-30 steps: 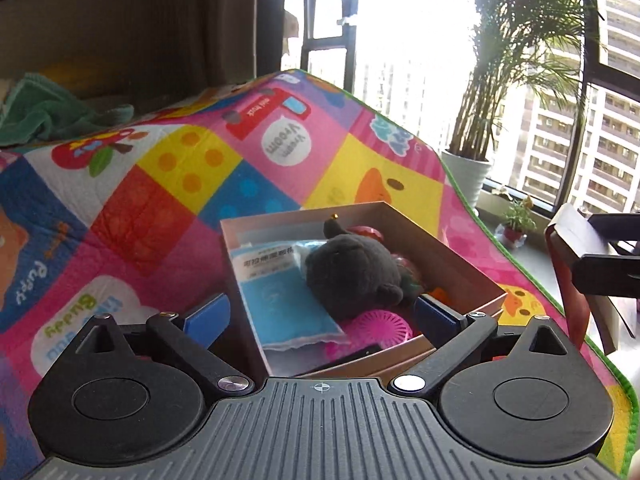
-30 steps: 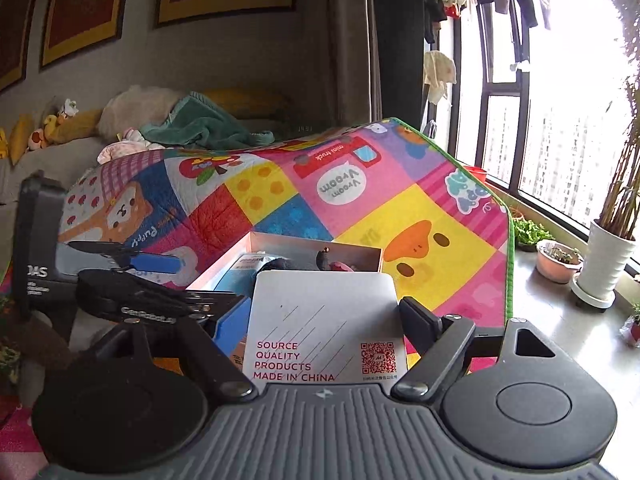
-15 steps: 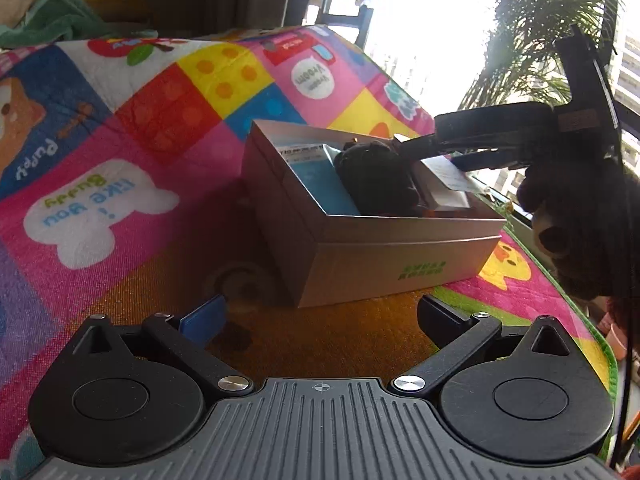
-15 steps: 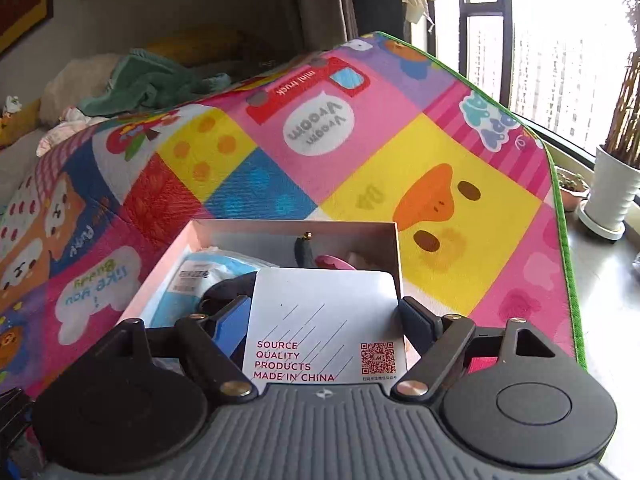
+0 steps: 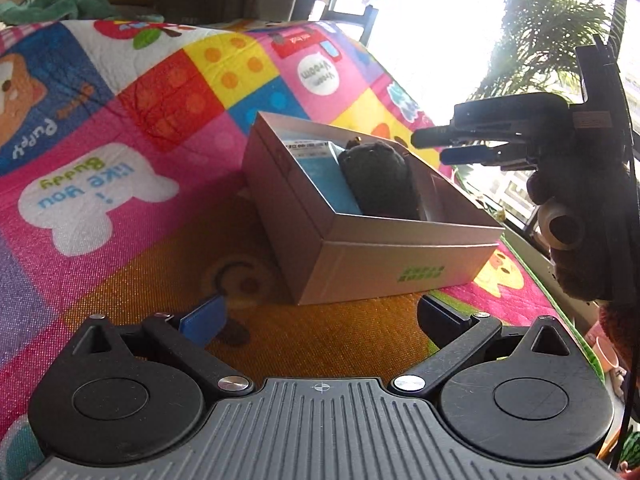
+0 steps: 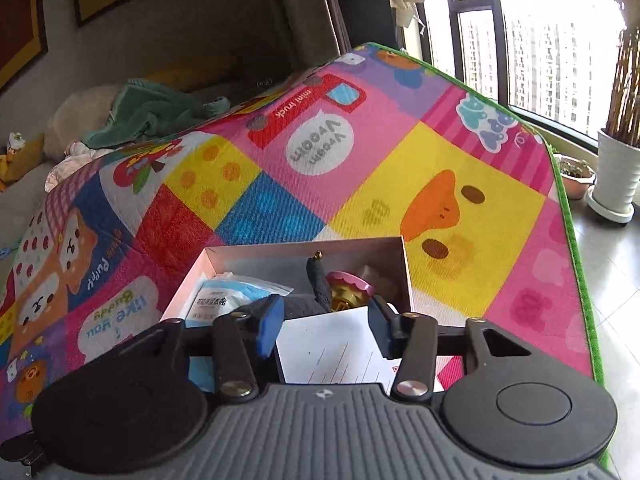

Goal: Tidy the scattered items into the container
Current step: 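Lower the white card into the pink box and open the right tool, then push the white card down into the box with the right tool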

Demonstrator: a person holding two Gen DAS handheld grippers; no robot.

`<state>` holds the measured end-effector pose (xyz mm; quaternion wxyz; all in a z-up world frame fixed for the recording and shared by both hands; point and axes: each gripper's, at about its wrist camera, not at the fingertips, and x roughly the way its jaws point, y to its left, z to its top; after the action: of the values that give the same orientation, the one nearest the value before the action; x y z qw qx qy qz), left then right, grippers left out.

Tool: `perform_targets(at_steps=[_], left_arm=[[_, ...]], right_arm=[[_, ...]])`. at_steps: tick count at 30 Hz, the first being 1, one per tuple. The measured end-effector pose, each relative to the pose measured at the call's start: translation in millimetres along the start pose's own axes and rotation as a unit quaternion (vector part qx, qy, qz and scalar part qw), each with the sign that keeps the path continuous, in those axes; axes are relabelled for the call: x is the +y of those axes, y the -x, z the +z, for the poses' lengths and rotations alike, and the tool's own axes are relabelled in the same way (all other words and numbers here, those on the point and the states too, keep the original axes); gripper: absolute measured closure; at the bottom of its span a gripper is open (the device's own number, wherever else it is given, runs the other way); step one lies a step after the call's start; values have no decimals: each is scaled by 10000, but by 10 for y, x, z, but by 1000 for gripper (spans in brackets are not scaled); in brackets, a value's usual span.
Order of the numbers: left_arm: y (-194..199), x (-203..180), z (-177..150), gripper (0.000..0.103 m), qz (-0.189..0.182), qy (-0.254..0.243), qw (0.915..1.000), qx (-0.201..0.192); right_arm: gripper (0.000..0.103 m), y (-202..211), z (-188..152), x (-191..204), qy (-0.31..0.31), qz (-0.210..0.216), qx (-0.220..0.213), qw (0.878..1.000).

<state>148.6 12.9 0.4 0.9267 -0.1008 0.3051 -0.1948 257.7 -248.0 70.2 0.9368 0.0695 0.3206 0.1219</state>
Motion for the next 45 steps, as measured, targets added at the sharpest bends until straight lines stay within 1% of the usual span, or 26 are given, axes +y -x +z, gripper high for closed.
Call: perform_targets(at_steps=[3,4,6,7,8,10,11,13,15,17,19,20,24,26,28,30,32,34,36,37,39,41,42,43,44,45], left_arm=[[-3,11,5,0,6,39,10000,11],[-5,11,7,0,5,40,10000,17],[-11,14,9,0,-2,49,10000,34],[-14,17,9,0,-5,60,10000,40],[-16,21,10,0,-7,71,10000,43],[-14,26,11,0,-6,80,10000,40],[-13,28,11,0,-6,82,10000,39],[-13,29,15,0,-6,88,10000,44],[-9,28,18,0,-7,84,10000,38],[-1,13,18,0,13,45,10000,13],[18,-44,-2,0,96,-116,9999,-70],[30,-100,-18,0,154,-281,9994,-135],[48,-342,-93,0,281,-1008,9941,-285],[45,-389,-110,0,288,-1147,9926,-289],[33,-384,-113,0,288,-1122,9930,-247],[20,-358,-111,0,283,-1034,9940,-197],[14,-346,-112,0,281,-997,9945,-178],[10,-351,-119,0,287,-1015,9943,-175],[1,-353,-120,0,293,-1032,9941,-164],[-3,-351,-120,0,295,-1029,9941,-158],[-6,-347,-123,0,296,-1007,9944,-147],[-13,-341,-124,0,296,-986,9946,-131],[-16,-340,-124,0,297,-980,9947,-123],[-19,-340,-125,0,298,-977,9947,-116],[-20,-339,-127,0,299,-974,9947,-112],[-21,-338,-128,0,298,-974,9947,-112]], right_arm=[[61,-6,-69,-74,-403,131,-25,9991],[60,18,-86,-83,-547,276,16,9981],[60,66,-102,-99,-858,823,142,9928],[60,80,-97,-97,-957,1002,192,9902],[60,97,-85,-93,-1015,1057,191,9890],[60,169,-48,-65,-969,1000,36,9902],[60,213,-30,-39,-833,910,-71,9923],[60,288,-8,17,-439,583,-223,9971],[60,321,-24,-5,-199,230,-307,9991],[61,329,-72,-96,-218,-142,-416,9988],[61,328,-133,-262,-335,-541,-599,9962],[61,308,-151,-345,-456,-600,-556,9956],[61,157,-236,-584,-1021,-255,-57,9944],[61,164,-246,-600,-1238,5,-7,9923],[60,208,-238,-563,-1361,263,10,9903],[56,216,-224,-494,-1362,326,103,9901],[56,226,-240,-483,-1450,371,160,9886],[59,277,-261,-422,-1313,280,94,9909],[60,355,-274,-289,-855,9,-147,9962],[60,369,-269,-256,-757,95,-130,9970],[60,355,-243,-285,-1068,745,177,9913],[60,361,-230,-284,-1271,1192,276,9843],[60,389,-218,-250,-1195,1175,179,9857],[60,428,-205,-199,-1006,1013,0,9898],[54,464,-193,-139,-733,791,-192,9940],[39,475,-176,-74,-407,623,-292,9968]])
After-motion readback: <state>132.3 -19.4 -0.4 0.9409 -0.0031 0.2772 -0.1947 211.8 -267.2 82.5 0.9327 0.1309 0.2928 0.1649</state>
